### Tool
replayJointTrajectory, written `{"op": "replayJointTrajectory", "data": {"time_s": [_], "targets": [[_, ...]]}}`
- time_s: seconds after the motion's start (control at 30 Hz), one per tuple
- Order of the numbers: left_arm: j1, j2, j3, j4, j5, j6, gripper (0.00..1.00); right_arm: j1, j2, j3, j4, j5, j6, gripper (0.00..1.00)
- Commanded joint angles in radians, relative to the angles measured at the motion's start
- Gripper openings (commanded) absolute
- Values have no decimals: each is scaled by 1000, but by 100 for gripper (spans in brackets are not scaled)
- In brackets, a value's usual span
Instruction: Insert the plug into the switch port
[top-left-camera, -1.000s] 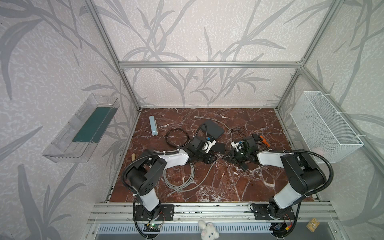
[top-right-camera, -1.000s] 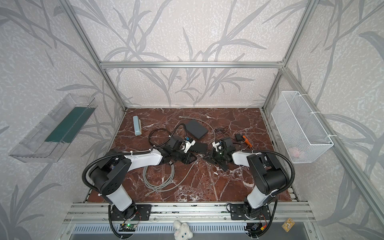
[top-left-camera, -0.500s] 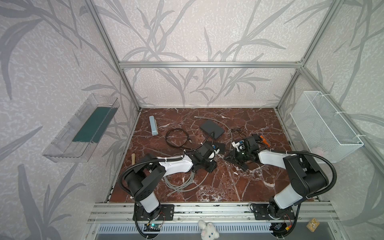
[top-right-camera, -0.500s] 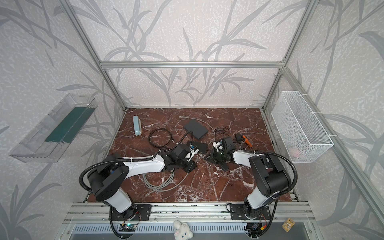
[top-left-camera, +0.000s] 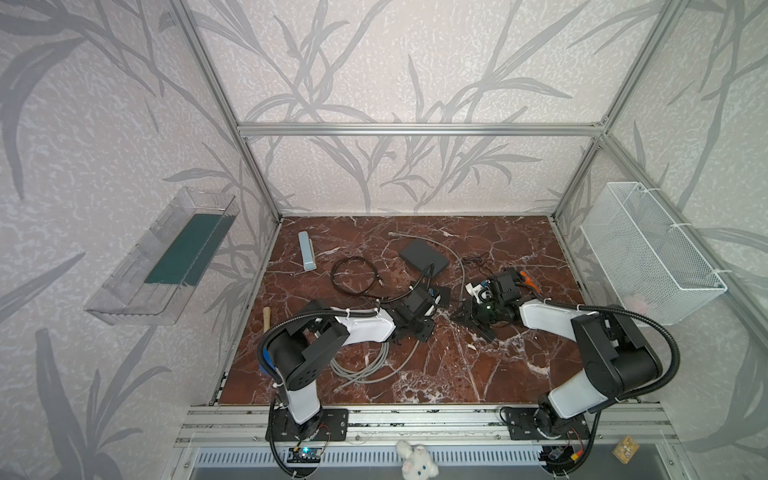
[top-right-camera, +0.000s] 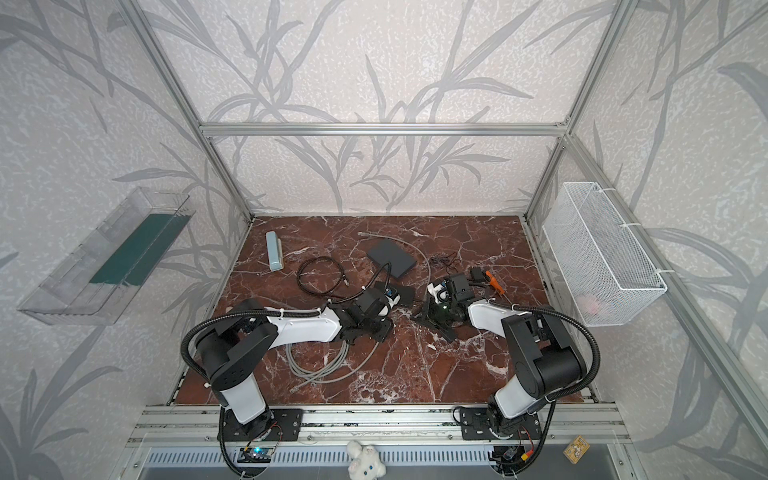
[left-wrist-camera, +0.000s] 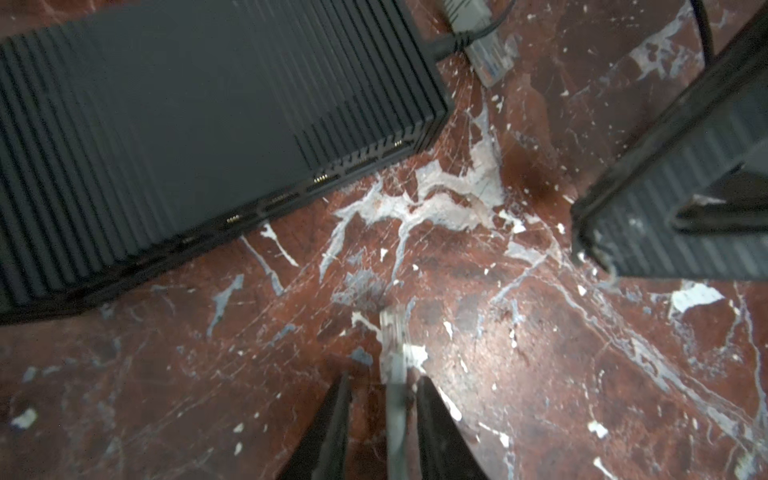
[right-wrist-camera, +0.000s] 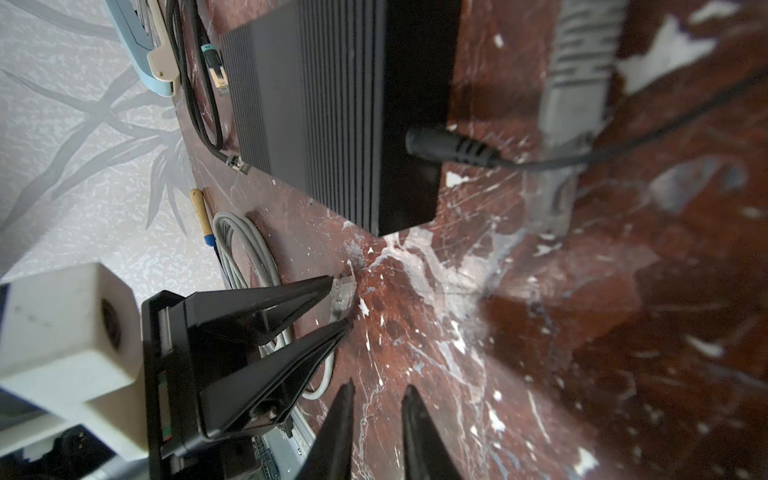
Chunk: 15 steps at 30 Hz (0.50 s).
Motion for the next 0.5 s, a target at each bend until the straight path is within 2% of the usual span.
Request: {"op": "replayJointTrajectory", "data": {"time_s": [0.0,0.13,0.3,0.47], "targets": [[-4,40,4,-43,-20,-8,25,-10,-15,0,-32,-22,-26,22],[-5,29,-3,-55,8,-17,11,-17,-13,26,-90,-24,-71,22],[21,-4,-8,-46,110,-39,4,-18,-20,79,-173,-24,-159,22],[90,-54,-6,-10,332,-70,3,-18,-44,109,-158,-107,-189,23]]}}
